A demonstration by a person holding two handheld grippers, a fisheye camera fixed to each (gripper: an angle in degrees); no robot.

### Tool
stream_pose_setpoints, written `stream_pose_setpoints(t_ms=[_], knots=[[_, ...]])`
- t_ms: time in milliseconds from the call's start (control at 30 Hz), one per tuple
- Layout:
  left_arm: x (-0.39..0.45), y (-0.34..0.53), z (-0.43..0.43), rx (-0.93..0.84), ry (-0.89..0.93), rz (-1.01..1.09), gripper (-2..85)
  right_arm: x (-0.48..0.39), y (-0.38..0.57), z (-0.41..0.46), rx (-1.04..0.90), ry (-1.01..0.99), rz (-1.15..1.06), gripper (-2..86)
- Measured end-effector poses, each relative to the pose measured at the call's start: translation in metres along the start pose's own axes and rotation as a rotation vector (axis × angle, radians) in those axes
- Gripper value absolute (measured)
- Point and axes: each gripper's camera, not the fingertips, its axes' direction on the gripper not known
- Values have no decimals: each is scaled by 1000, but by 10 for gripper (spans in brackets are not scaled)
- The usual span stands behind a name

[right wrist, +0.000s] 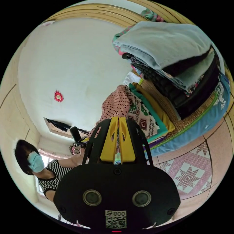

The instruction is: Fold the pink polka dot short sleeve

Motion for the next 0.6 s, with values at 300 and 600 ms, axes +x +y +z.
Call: stream_pose_setpoints(t_ms=[300,600], knots=[[-49,-18,77,-136,24,-102,40,51,26,-12,41,-12,174,2],[-81,-16,80,-133,135,-106,20,54,60,-31,171,-12,200,3]])
